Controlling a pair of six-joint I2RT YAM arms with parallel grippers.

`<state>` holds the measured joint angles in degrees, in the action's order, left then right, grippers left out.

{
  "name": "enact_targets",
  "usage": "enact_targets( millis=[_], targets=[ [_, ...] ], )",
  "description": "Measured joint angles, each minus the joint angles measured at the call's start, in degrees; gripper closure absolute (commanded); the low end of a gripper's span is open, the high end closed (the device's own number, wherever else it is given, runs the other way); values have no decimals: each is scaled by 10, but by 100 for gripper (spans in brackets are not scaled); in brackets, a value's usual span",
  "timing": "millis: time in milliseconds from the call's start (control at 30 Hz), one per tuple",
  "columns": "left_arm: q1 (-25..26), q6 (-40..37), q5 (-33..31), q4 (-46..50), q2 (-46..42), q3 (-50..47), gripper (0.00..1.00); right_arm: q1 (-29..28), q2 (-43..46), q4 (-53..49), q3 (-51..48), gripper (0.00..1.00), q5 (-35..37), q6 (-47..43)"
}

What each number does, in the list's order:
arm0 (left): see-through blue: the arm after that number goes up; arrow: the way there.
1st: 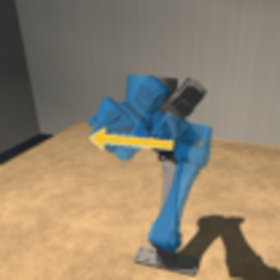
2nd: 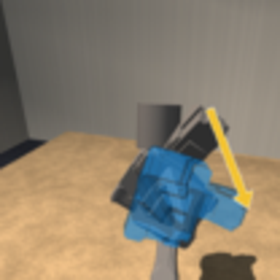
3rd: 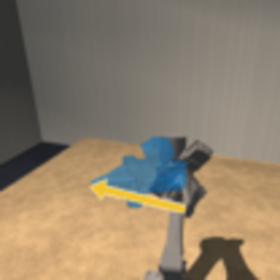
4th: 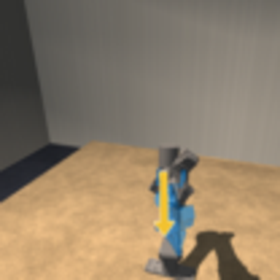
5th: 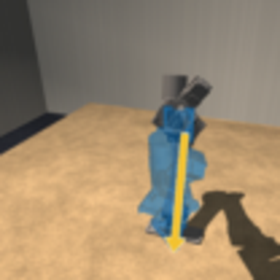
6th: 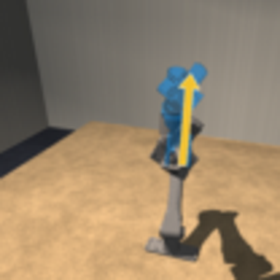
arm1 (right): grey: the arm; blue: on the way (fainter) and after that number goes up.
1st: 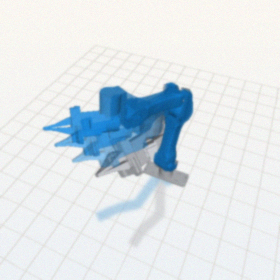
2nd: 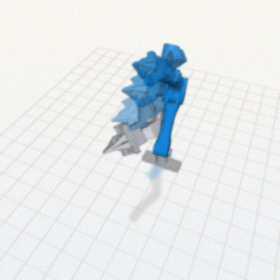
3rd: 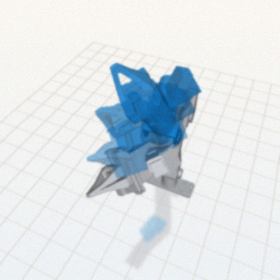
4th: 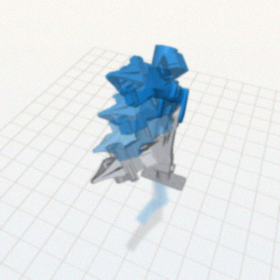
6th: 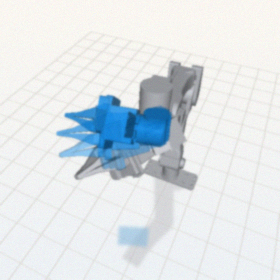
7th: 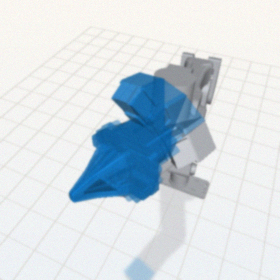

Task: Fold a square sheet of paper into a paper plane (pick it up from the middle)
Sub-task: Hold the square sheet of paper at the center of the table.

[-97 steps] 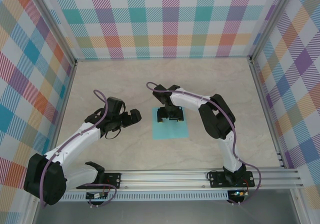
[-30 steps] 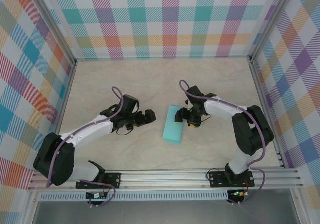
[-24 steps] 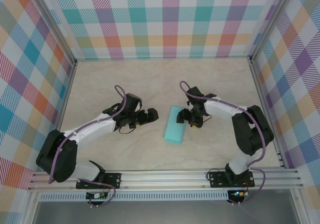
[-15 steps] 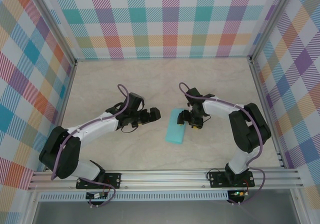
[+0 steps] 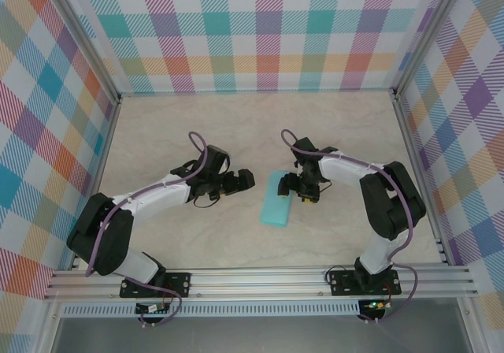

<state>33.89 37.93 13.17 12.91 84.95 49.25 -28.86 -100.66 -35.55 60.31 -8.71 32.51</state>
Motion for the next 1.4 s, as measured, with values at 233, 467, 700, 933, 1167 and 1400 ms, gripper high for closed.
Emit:
enact_targets(
  millis=[233,467,700,933,1167,1400],
  targets=[
    [0,0,8,-1,10,2,2,0,-17,-20,19,19,-1,-2],
    [0,0,10,-10,18,6,2,0,-26,-30,30,19,0,0],
    [1,0,14,-12,23,14,7,-1,-37,-44,41,19,7,1],
    [1,3,25,-15,30,16,35,-6,-39,-47,44,19,23,3],
    [4,4,42,-28,58,27,78,-9,-44,-52,48,19,32,6],
    [17,11,55,-31,82,41,88,-9,-47,-55,50,19,33,9]
  ],
)
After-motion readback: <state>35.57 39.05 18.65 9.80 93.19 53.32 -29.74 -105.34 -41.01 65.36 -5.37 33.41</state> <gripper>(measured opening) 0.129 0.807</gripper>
